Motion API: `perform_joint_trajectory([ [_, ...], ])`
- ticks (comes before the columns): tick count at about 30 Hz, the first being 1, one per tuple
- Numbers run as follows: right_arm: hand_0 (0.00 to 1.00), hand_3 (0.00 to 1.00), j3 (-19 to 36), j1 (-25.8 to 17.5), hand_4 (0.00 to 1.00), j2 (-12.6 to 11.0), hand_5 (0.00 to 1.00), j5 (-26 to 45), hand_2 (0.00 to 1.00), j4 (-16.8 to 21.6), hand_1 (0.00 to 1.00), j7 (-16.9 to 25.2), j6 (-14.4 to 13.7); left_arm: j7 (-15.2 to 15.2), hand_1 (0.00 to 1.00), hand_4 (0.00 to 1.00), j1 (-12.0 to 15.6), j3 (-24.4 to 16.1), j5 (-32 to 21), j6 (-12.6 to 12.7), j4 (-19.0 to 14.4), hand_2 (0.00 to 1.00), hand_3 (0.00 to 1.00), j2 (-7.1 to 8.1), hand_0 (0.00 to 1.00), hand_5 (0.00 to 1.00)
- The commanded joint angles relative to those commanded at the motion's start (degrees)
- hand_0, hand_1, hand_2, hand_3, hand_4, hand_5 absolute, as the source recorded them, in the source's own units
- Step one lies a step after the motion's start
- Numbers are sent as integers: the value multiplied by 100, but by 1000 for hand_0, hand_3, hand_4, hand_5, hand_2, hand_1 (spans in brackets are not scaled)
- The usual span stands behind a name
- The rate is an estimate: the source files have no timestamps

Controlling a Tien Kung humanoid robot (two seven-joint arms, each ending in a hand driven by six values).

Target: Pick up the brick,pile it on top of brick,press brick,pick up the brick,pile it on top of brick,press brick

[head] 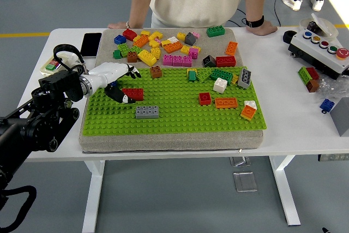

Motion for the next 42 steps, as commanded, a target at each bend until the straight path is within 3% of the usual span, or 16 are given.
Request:
perform_joint_trajectory([
  [13, 753, 734, -1, 0, 998, 5, 642, 11, 733, 0, 687, -2, -11, -24, 758, 791, 27, 128, 0, 234, 161, 719, 662, -13, 804, 183],
  [42, 753, 735, -67, -11, 998, 41, 641, -16, 732, 0, 687, -7, -25, -4, 753, 731, 56, 205, 0, 425, 355, 698, 637, -85, 793, 159],
])
